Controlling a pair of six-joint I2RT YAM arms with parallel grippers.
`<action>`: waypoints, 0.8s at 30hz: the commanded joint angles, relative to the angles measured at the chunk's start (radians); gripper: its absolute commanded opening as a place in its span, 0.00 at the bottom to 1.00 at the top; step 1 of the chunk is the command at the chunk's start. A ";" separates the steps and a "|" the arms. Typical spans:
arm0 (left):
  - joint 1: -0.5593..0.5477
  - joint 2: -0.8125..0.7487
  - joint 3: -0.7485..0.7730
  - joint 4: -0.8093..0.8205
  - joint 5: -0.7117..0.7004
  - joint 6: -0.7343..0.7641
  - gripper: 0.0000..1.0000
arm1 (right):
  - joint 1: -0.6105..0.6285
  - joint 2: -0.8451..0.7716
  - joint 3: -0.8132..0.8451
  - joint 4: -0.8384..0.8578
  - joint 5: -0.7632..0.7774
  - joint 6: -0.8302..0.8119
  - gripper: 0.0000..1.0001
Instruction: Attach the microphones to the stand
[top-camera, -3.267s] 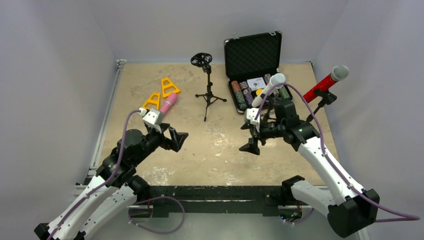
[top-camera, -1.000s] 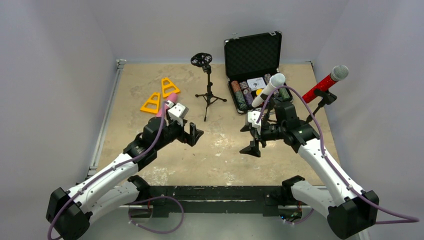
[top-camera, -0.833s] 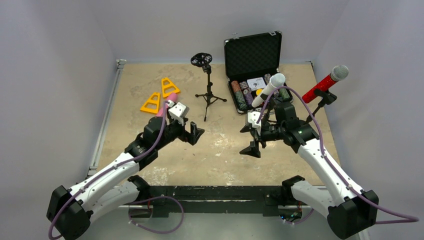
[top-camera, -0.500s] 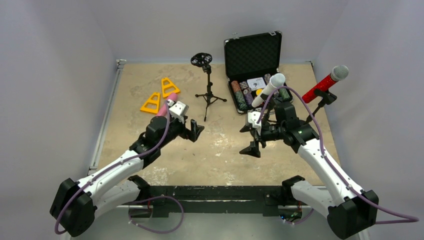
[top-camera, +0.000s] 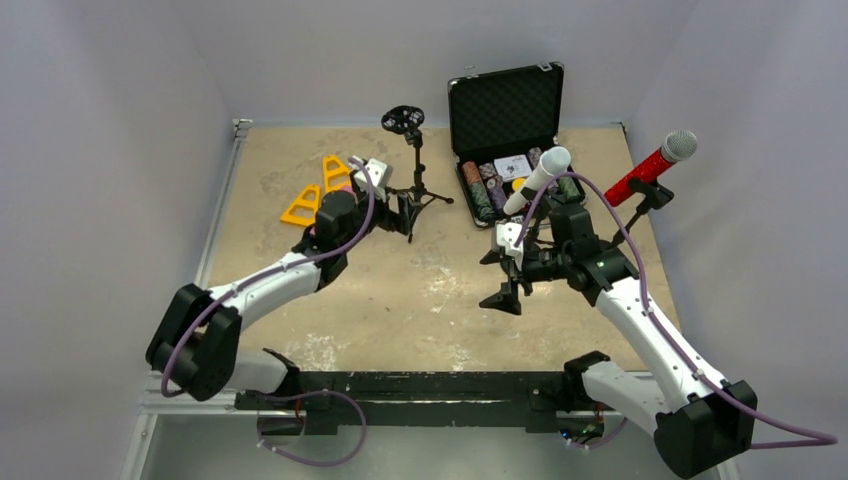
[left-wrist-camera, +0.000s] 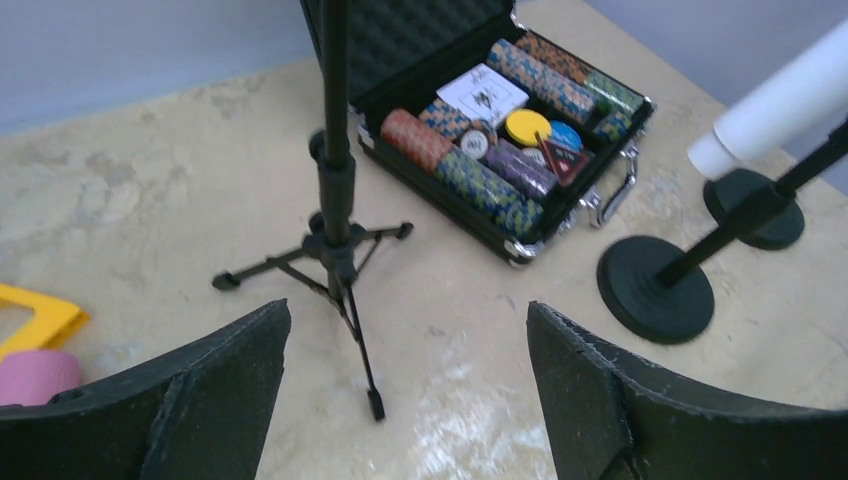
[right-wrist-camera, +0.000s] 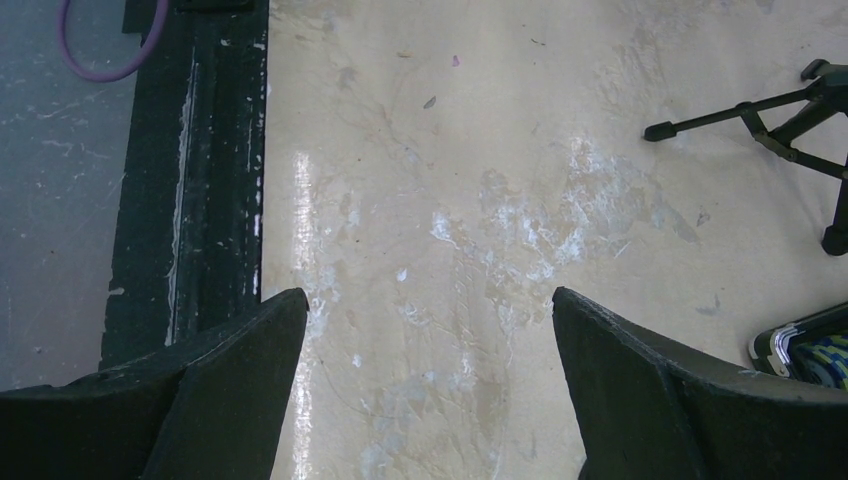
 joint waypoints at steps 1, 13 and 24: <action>0.048 0.105 0.163 0.106 0.044 0.032 0.89 | -0.005 -0.018 -0.007 0.016 -0.036 -0.016 0.96; 0.078 0.292 0.433 -0.099 0.145 0.162 0.74 | -0.010 -0.019 -0.007 0.011 -0.038 -0.026 0.96; 0.078 0.384 0.542 -0.136 0.088 0.181 0.63 | -0.016 -0.024 -0.003 0.005 -0.040 -0.028 0.96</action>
